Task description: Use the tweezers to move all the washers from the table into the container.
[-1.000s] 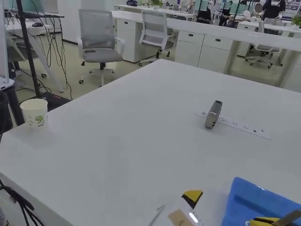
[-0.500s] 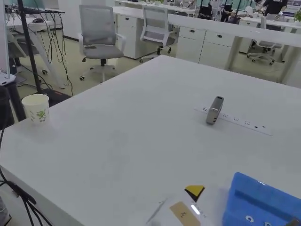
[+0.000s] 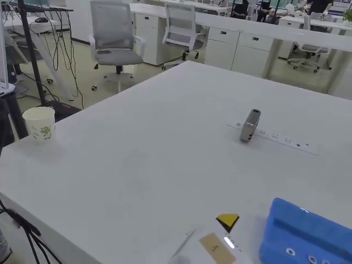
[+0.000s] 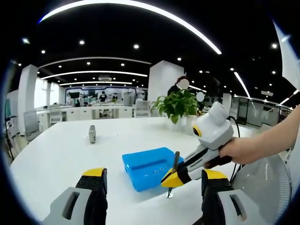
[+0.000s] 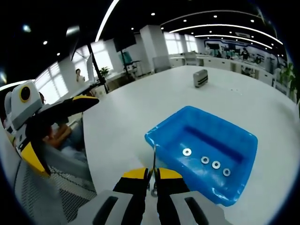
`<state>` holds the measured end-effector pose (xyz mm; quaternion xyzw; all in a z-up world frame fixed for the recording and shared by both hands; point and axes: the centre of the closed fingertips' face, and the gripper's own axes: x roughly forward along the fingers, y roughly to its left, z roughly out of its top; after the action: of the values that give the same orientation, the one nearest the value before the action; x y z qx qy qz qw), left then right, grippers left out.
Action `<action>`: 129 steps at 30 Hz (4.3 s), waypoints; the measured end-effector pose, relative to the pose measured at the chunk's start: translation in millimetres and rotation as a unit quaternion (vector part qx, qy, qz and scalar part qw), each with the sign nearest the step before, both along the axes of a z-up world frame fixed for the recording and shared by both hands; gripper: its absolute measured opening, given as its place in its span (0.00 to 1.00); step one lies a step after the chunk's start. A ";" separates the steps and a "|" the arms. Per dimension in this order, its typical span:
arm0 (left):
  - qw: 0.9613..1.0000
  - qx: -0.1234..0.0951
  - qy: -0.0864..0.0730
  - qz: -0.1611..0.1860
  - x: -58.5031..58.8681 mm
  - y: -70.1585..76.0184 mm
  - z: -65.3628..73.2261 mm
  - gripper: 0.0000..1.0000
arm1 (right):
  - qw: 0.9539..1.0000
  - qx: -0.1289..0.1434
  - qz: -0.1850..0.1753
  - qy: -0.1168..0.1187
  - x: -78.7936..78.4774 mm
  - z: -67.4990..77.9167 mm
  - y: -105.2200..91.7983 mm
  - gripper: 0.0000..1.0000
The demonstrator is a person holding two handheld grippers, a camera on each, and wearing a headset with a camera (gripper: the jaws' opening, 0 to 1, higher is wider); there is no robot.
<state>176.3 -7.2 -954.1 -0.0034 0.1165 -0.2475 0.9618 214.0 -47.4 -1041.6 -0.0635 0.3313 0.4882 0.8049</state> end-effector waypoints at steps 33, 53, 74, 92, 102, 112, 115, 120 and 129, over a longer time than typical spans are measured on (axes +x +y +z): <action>1.000 0.004 0.003 -0.001 0.1 0.2 -1.4 0.83 | 1.000 0.002 0.013 -0.015 -5.1 4.1 -0.1 0.03; 1.000 0.003 0.004 -0.001 -0.1 0.1 -1.6 0.83 | 0.997 0.067 0.006 -0.035 11.0 49.6 15.4 0.03; 1.000 0.005 0.005 -0.004 -0.3 -0.6 -2.8 0.83 | 0.997 0.046 -0.012 -0.056 67.8 38.5 32.7 0.03; 1.000 0.009 0.009 -0.004 0.2 0.1 -5.3 0.82 | 0.999 0.005 0.009 -0.053 85.5 7.1 38.6 0.03; 1.000 -0.010 0.002 -0.009 -0.5 -3.1 0.1 0.84 | 0.998 0.001 0.022 -0.053 81.8 6.9 40.1 0.04; 1.000 -0.021 0.002 -0.015 -1.9 -5.8 2.2 0.84 | 0.997 0.026 0.005 -0.072 82.8 28.2 33.2 0.04; 1.000 -0.017 0.004 -0.017 -2.6 -6.7 0.8 0.83 | 0.996 0.038 0.003 -0.081 77.9 37.7 33.0 0.04; 1.000 -0.015 0.006 -0.019 -3.6 -7.2 0.2 0.81 | 0.994 0.054 0.003 -0.091 68.6 53.7 31.5 0.04; 0.999 -0.012 0.013 -0.028 -5.9 -10.2 -1.8 0.73 | 0.991 0.081 0.001 -0.104 48.7 75.5 18.5 0.04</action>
<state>170.4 -17.3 -955.9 -0.0152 0.1263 -0.2762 0.9527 262.7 -28.9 -966.1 -0.0485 0.2055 0.5047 0.8371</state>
